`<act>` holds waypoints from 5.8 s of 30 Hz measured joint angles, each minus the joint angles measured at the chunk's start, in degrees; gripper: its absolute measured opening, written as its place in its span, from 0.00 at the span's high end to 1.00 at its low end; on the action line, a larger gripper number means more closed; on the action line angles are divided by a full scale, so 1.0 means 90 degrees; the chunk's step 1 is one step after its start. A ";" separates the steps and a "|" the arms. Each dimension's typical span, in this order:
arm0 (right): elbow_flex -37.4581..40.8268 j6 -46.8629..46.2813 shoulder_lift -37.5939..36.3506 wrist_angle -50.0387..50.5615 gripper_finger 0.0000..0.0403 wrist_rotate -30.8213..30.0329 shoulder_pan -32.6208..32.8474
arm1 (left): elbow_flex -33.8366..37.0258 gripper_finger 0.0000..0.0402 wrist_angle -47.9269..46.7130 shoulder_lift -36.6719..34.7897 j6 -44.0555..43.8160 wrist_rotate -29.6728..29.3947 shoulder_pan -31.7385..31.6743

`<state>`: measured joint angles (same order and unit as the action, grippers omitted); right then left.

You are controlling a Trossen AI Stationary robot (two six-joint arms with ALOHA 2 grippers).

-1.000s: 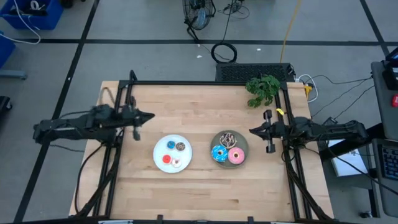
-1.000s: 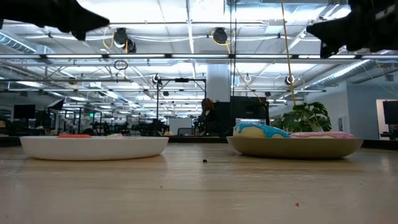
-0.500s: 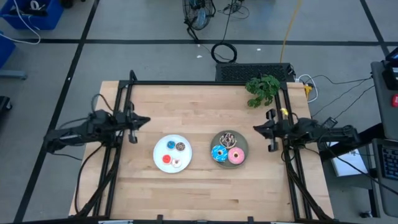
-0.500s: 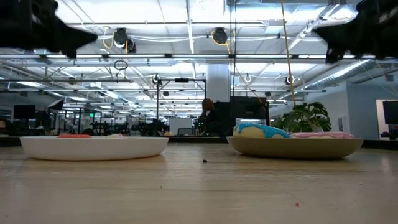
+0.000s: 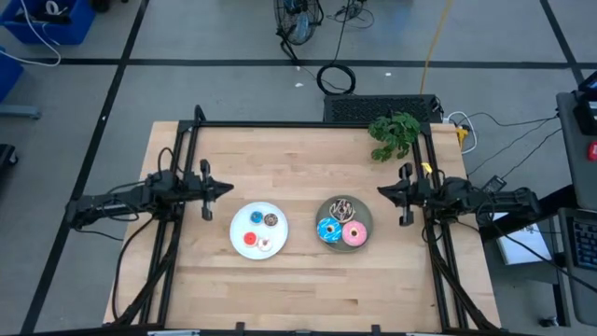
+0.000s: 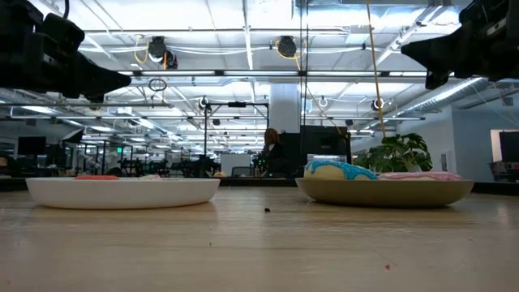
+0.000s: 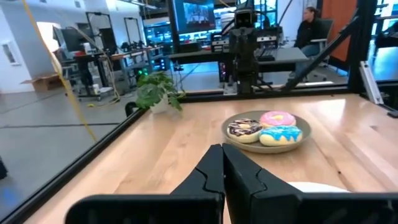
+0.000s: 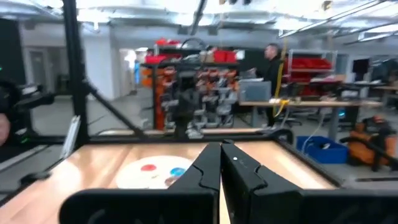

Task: Pick & Place donuts
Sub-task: Return to Home Position

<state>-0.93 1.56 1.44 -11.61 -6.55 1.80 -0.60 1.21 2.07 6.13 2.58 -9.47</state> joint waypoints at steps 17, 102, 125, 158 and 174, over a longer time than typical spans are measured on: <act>0.0007 0.0070 -0.0022 -0.0063 1.00 -0.0275 0.0000 | -0.0002 0.99 -0.0029 0.0017 0.0117 -0.0010 -0.0002; 0.0012 -0.0432 0.0471 0.0179 1.00 -0.0764 0.0396 | 0.0002 0.90 0.0223 0.0811 0.0289 -0.0083 0.0675; 0.0012 -0.0432 0.0471 0.0179 1.00 -0.0764 0.0394 | 0.0000 0.90 0.0223 0.0812 0.0291 -0.0084 0.0675; 0.0012 -0.0434 0.0470 0.0179 1.00 -0.0764 0.0393 | -0.0002 0.90 0.0223 0.0811 0.0291 -0.0084 0.0675; 0.0012 -0.0433 0.0469 0.0179 1.00 -0.0764 0.0395 | -0.0002 0.90 0.0221 0.0813 0.0291 -0.0084 0.0675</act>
<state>-0.82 -2.33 5.66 -10.00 -13.43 5.36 -0.62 3.21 9.38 8.75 1.83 -3.40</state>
